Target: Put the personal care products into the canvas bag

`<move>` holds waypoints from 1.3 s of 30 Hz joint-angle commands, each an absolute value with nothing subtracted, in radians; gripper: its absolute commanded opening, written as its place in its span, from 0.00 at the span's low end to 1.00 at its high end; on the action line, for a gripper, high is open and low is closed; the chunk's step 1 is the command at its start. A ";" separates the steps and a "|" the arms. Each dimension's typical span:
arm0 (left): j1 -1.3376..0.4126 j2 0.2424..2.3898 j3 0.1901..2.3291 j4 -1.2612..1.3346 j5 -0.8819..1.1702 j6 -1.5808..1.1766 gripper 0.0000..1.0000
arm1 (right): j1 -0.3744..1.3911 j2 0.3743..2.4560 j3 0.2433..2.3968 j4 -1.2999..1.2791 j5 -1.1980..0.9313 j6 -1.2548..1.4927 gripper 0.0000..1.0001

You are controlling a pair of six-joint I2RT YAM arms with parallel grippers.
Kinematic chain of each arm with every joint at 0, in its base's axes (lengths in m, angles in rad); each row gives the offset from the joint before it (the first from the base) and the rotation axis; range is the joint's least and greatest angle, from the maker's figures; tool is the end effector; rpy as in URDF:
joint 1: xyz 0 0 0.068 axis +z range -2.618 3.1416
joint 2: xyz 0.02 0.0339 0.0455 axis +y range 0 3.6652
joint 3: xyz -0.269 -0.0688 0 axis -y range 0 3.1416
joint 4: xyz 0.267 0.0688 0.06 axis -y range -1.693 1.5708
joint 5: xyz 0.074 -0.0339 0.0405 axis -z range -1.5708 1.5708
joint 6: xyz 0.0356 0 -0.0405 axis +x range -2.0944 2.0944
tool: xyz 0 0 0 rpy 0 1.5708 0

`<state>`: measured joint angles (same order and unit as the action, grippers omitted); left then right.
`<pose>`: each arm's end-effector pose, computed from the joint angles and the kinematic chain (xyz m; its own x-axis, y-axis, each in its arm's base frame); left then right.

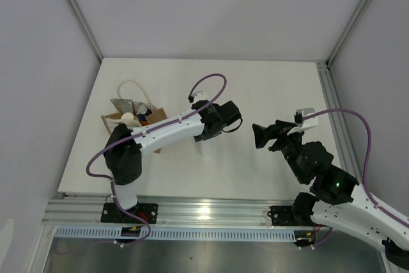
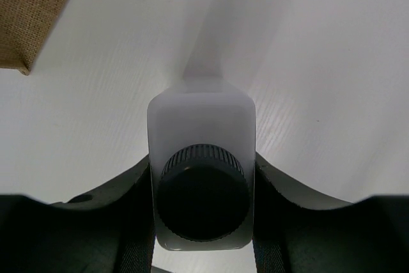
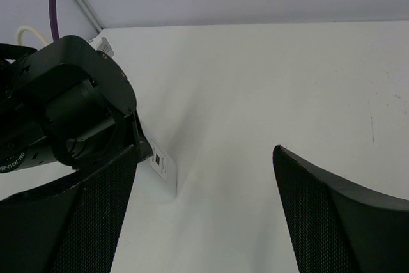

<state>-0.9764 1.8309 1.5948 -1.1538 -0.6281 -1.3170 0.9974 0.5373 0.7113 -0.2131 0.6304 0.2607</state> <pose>0.2309 -0.3042 0.2682 -0.7299 -0.3188 -0.6047 -0.3798 0.9246 -0.0290 0.0958 0.1097 0.3525 -0.1130 0.2088 -0.9714 -0.3415 0.9100 0.2353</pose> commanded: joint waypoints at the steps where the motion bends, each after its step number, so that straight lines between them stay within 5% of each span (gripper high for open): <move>1: -0.943 1.821 1.634 -1.224 -0.701 -1.312 0.00 | 1.000 0.534 0.759 -0.206 0.629 0.262 0.90; 25: -0.841 1.370 1.695 -1.520 -1.009 -1.358 0.00 | 1.002 0.532 0.758 -0.206 0.626 0.265 0.90; 39: -0.606 1.143 1.585 -1.322 -1.066 -1.131 0.00 | 1.003 0.538 0.759 -0.206 0.621 0.267 0.90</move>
<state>-0.6483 1.1938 1.5841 -1.3823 -0.9596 -1.1812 0.9977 0.5373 0.7147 -0.2153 0.6201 0.2611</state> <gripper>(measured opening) 0.529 0.902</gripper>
